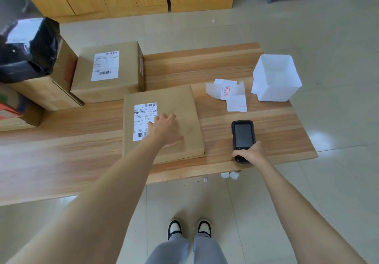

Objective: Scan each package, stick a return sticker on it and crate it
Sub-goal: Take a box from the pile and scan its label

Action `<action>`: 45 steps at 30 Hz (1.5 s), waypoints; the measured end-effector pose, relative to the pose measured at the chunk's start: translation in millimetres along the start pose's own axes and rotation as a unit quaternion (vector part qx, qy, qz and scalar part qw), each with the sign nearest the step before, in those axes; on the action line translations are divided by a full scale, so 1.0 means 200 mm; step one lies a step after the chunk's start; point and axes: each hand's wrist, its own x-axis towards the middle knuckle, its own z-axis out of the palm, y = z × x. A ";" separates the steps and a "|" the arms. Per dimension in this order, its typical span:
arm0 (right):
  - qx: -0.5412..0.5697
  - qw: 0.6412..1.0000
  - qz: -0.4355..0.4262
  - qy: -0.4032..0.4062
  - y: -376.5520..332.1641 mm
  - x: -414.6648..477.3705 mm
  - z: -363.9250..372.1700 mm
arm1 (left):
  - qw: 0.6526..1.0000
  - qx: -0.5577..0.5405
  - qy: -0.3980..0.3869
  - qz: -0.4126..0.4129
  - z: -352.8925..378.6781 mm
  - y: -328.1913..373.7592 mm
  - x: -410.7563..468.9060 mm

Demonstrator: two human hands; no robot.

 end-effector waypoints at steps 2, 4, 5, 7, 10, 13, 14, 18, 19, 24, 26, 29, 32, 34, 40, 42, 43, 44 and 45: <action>0.080 0.996 -0.008 -0.026 -0.03 -0.01 -0.01 | 1.000 -0.001 0.003 -0.008 -0.01 -0.03 0.00; 0.136 0.989 -0.007 -0.054 -0.04 -0.02 -0.03 | 1.000 -0.004 0.008 -0.016 -0.03 -0.06 0.00; 0.159 0.985 -0.004 -0.064 -0.05 -0.03 -0.04 | 1.000 -0.004 0.010 -0.019 -0.04 -0.07 0.00; 0.195 0.977 -0.008 -0.091 -0.08 -0.05 -0.06 | 0.999 -0.003 0.016 -0.028 -0.07 -0.11 -0.01; 0.270 0.949 -0.041 -0.157 -0.19 -0.13 -0.07 | 0.998 -0.013 0.019 -0.055 -0.10 -0.20 -0.02; 0.335 0.915 -0.076 -0.210 -0.34 -0.27 -0.07 | 0.995 -0.048 0.022 -0.085 -0.13 -0.30 -0.06; 0.350 0.906 -0.085 -0.220 -0.39 -0.32 -0.07 | 0.994 -0.060 0.011 -0.095 -0.14 -0.33 -0.08; 0.365 0.884 -0.111 -0.270 -0.56 -0.49 0.00 | 0.986 -0.097 -0.044 -0.127 -0.09 -0.47 -0.14; 0.355 0.885 -0.110 -0.280 -0.60 -0.53 0.03 | 0.983 -0.100 -0.060 -0.140 -0.07 -0.50 -0.15; 0.289 0.906 -0.092 -0.297 -0.69 -0.68 0.23 | 0.967 -0.170 -0.069 -0.176 0.01 -0.58 -0.20; 0.274 0.910 -0.081 -0.301 -0.70 -0.73 0.30 | 0.965 -0.185 -0.071 -0.170 0.04 -0.59 -0.19; 0.237 0.920 -0.066 -0.305 -0.70 -0.77 0.38 | 0.958 -0.217 -0.080 -0.168 0.06 -0.61 -0.19; 0.208 0.926 -0.044 -0.312 -0.68 -0.79 0.41 | 0.953 -0.244 -0.089 -0.158 0.08 -0.63 -0.19; 0.183 0.928 -0.035 -0.323 -0.66 -0.80 0.43 | 0.946 -0.271 -0.092 -0.150 0.10 -0.65 -0.16; 0.120 0.930 -0.021 -0.347 -0.62 -0.84 0.45 | 0.920 -0.348 -0.116 -0.138 0.14 -0.61 -0.18; 0.096 0.931 -0.024 -0.351 -0.61 -0.85 0.46 | 0.917 -0.359 -0.108 -0.136 0.15 -0.60 -0.18; 0.086 0.932 -0.026 -0.350 -0.61 -0.85 0.46 | 0.919 -0.360 -0.095 -0.132 0.16 -0.60 -0.17; 0.078 0.933 -0.029 -0.350 -0.60 -0.85 0.46 | 0.920 -0.360 -0.080 -0.129 0.17 -0.59 -0.16; 0.070 0.933 -0.033 -0.353 -0.60 -0.86 0.46 | 0.921 -0.360 -0.068 -0.129 0.17 -0.58 -0.15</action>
